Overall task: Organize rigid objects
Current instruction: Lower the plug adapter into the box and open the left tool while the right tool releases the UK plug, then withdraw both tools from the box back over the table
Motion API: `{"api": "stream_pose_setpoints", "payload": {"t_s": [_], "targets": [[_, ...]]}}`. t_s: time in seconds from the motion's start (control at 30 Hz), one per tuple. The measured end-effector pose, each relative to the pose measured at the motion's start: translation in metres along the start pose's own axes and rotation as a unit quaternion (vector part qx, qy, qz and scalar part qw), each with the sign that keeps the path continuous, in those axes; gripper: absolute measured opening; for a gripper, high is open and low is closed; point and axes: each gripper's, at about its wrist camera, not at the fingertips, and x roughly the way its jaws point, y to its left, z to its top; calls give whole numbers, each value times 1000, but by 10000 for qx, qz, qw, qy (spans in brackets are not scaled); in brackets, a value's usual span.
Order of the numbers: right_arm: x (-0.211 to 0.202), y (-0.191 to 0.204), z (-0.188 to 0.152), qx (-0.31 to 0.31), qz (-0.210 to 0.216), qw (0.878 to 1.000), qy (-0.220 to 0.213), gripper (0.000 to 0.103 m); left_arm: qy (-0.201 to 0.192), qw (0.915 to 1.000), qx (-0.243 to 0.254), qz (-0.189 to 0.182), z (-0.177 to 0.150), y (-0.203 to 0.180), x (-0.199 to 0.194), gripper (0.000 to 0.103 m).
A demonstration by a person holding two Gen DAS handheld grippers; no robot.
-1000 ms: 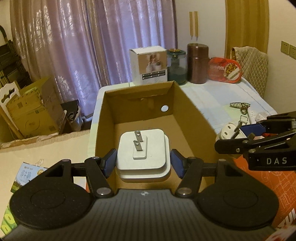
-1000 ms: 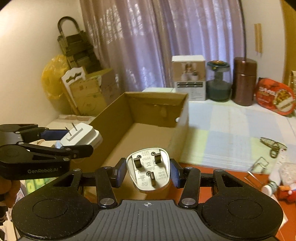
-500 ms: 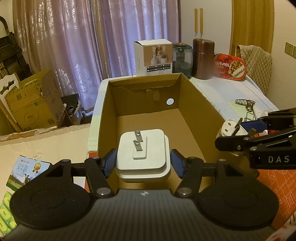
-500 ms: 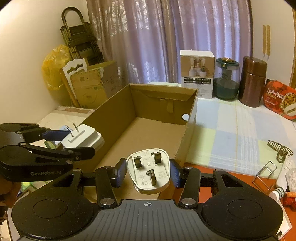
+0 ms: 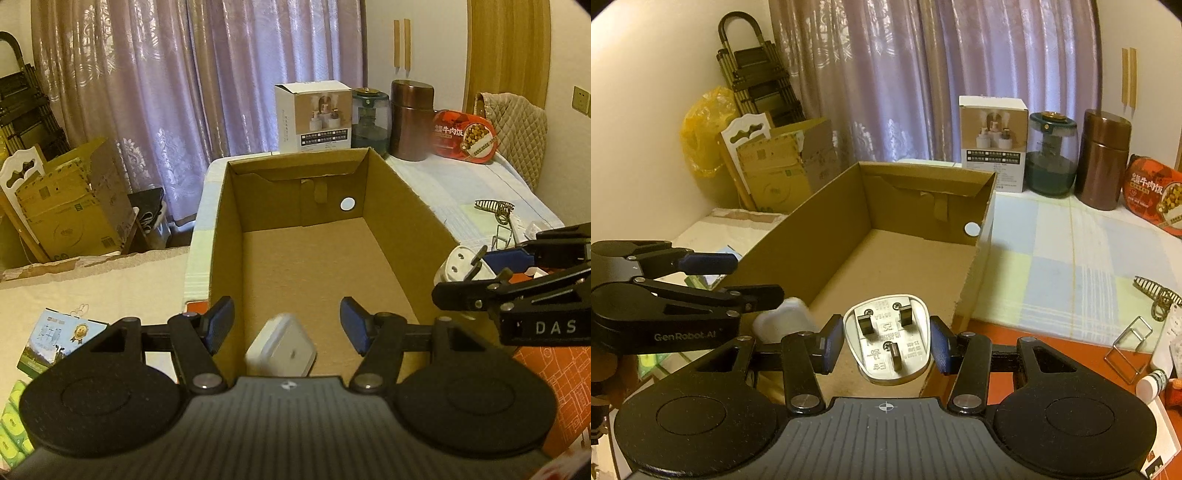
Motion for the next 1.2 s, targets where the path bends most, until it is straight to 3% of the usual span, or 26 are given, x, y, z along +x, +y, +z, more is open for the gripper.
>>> {"api": "stream_pose_setpoints", "payload": {"t_s": [0.43, 0.47, 0.53, 0.83, 1.2], "targets": [[-6, 0, 5, 100, 67, 9998, -187, 46, -55, 9999, -77, 68, 3, 5, -10, 59], [-8, 0, 6, 116, 68, 9996, -231, 48, -59, 9999, -101, 59, 4, 5, -11, 59], [-14, -1, 8, 202, 72, 9990, -380, 62, -88, 9998, -139, 69, 5, 5, -13, 59], [-52, -27, 1, 489, -201, 9972, -526, 66, -235, 9994, -256, -16, 11, -10, -34, 59], [-129, -55, -27, 864, -633, 9917, -709, 66, -360, 9986, -334, -185, 16, -60, -76, 63]]}}
